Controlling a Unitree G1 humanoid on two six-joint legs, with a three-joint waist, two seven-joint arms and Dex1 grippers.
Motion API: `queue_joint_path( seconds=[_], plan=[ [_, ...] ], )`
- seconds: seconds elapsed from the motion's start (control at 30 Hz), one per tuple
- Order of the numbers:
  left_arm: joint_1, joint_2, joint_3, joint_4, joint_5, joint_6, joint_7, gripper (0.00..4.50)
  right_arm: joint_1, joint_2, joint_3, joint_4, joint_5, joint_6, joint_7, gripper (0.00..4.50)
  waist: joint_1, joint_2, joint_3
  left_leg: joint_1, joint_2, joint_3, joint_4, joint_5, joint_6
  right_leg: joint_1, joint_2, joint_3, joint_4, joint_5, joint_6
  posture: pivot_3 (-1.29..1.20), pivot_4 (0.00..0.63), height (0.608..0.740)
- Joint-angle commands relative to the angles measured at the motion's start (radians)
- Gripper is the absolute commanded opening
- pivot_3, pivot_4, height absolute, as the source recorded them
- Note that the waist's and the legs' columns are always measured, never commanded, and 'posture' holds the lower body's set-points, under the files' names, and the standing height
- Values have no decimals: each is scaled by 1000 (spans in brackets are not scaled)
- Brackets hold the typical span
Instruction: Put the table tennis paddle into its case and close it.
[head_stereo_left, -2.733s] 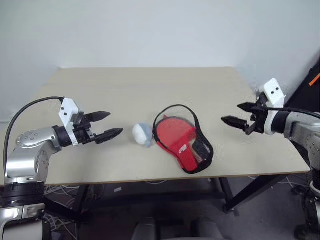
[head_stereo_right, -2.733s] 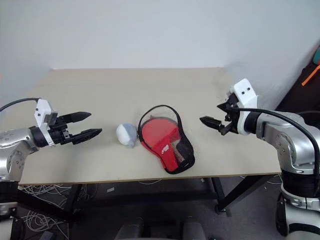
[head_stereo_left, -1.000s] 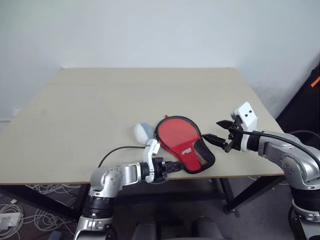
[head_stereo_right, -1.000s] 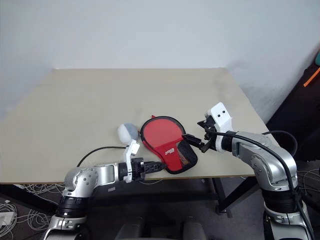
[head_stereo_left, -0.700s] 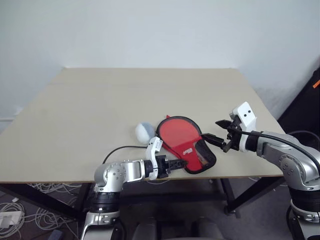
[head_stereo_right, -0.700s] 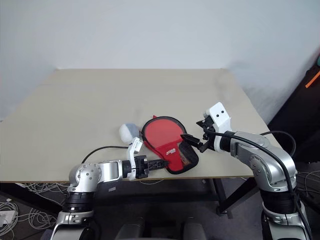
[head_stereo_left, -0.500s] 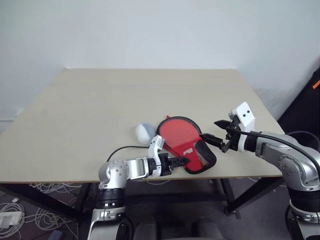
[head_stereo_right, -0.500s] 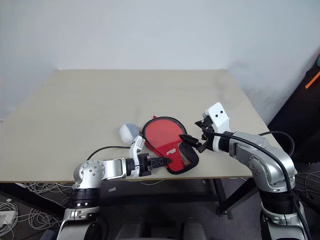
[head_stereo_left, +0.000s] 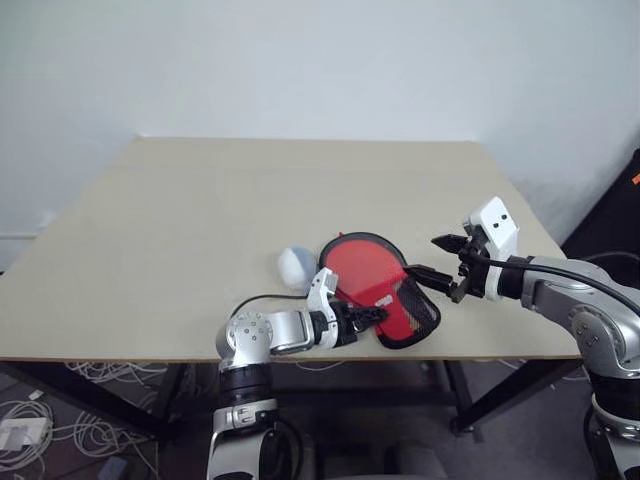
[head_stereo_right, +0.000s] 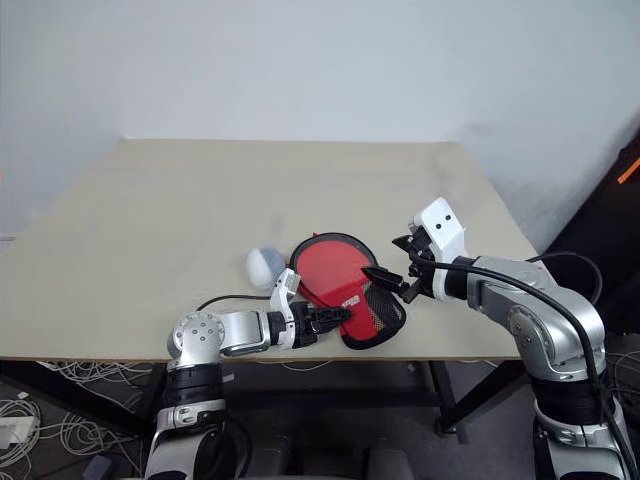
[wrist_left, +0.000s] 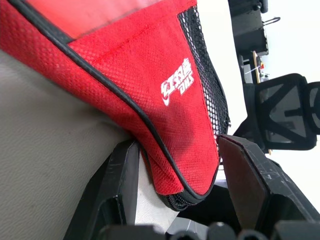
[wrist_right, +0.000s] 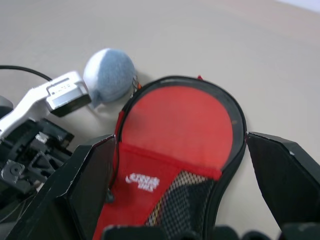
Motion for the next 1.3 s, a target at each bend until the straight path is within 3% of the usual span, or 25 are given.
queue_joint_path(
  seconds=[0.03,0.27,0.37,0.57,1.1,1.3],
  plan=[
    [-16,-12,24,30,39,3,46,2575,-18,-5,-22,-22,11,-12,-1,4500,1,0,0,0,0,0,0,0,0,0,0,0,0,0,0,0,0,740],
    [-13,-3,17,40,43,-4,34,2575,-17,-3,-22,-31,13,-5,-9,4500,1,0,0,0,0,0,0,-2,-2,1,0,0,-1,0,0,0,0,740],
    [-11,-2,21,45,45,4,39,2043,-20,-3,-24,-35,17,-1,-11,4500,1,0,0,0,0,0,0,-2,-2,0,0,0,-1,0,0,0,0,740],
    [-10,39,-9,80,80,8,30,13,-18,-1,-24,-40,19,-1,-15,4500,0,1,-1,1,0,0,0,-2,-3,1,0,0,-1,0,0,0,0,740],
    [-12,110,-48,40,59,78,-28,13,-24,14,-9,-46,32,-2,-35,4500,-5,2,-1,1,1,1,-1,-3,-4,0,0,0,-1,0,0,0,0,740],
    [-5,271,-118,-59,-167,130,-70,13,-24,28,3,-40,28,-6,-42,4500,-13,2,-1,-1,2,2,-4,-3,-4,-5,1,0,0,0,0,0,0,740]
  ],
)
